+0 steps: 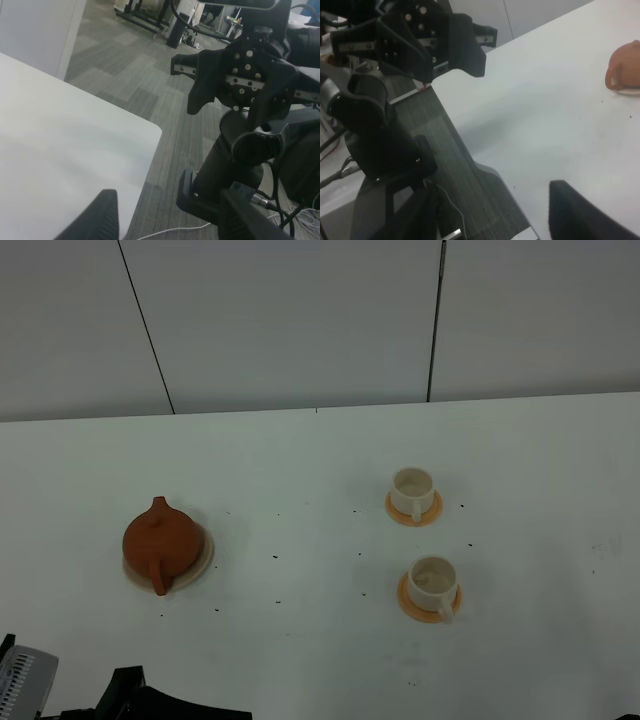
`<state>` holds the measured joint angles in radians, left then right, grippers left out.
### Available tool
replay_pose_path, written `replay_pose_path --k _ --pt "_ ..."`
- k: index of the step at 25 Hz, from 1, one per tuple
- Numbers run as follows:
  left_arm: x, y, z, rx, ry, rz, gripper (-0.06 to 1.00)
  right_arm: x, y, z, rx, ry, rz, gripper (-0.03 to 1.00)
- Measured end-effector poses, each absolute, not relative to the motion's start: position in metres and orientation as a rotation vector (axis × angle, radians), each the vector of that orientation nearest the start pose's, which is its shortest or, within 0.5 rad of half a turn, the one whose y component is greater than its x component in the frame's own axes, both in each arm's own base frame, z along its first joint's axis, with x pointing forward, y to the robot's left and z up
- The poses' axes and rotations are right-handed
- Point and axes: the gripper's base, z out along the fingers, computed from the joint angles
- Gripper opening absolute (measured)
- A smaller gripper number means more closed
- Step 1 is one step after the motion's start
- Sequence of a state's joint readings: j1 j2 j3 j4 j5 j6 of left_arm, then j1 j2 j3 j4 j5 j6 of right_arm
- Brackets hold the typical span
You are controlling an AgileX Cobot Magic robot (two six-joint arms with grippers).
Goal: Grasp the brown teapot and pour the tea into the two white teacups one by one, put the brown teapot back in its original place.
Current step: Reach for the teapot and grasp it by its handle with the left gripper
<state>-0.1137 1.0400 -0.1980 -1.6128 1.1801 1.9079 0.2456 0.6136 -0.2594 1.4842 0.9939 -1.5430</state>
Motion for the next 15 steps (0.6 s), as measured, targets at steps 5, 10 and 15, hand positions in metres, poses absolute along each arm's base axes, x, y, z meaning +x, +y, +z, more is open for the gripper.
replay_pose_path --k 5,10,15 --pt "0.1054 -0.0967 0.2092 0.936 1.756 -1.207 0.51 0.064 0.0944 0.2528 -0.97 1.651 1.039 0.48" --pt "0.1054 -0.0967 0.2092 0.937 1.755 -1.206 0.51 0.064 0.0944 0.2528 -0.97 1.651 1.039 0.48" --pt "0.1055 -0.0967 0.2093 0.935 1.754 -1.206 0.51 0.0643 0.0945 0.2533 -0.948 1.66 1.055 0.47"
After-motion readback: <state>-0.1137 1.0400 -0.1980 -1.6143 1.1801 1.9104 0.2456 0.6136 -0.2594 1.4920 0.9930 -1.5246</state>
